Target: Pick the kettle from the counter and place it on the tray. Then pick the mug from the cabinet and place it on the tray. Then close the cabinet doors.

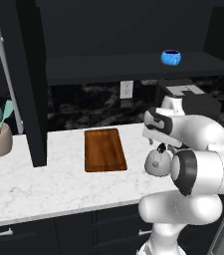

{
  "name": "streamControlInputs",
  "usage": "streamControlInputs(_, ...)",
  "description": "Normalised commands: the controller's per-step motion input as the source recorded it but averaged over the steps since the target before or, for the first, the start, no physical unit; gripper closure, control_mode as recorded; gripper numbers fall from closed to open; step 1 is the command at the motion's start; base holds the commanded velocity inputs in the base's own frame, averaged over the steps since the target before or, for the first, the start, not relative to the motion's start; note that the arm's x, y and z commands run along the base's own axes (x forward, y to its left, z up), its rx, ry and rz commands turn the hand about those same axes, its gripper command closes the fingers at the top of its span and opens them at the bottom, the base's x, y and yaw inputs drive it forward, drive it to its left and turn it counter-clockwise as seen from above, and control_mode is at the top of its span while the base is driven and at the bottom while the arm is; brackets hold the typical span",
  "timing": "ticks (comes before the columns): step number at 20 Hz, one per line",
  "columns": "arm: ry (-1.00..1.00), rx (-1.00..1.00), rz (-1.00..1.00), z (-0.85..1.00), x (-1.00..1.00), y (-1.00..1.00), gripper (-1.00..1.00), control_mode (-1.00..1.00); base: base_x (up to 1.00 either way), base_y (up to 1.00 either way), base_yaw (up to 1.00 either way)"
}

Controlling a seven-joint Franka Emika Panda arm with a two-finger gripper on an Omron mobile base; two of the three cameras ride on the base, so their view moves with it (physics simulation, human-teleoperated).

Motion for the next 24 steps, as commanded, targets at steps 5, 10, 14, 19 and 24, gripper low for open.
streamControlInputs(5,0.02,0.00,0.00,-0.22,0.00,0.00,1.00,-1.00,0.00,0.00,0.00)
streamControlInputs(10,0.00,0.02,0.00,-0.18,-0.05,0.00,1.00,-1.00,0.00,0.00,0.00)
streamControlInputs(14,-0.01,0.00,0.00,-0.08,-0.21,0.00,1.00,-1.00,0.00,0.00,0.00)
streamControlInputs(19,-0.13,0.00,-0.04,0.11,-0.46,0.13,1.00,-1.00,0.00,0.00,0.00)
streamControlInputs(24,-0.15,0.00,-0.08,0.48,-0.15,0.36,1.00,-1.00,0.00,0.00,0.00)
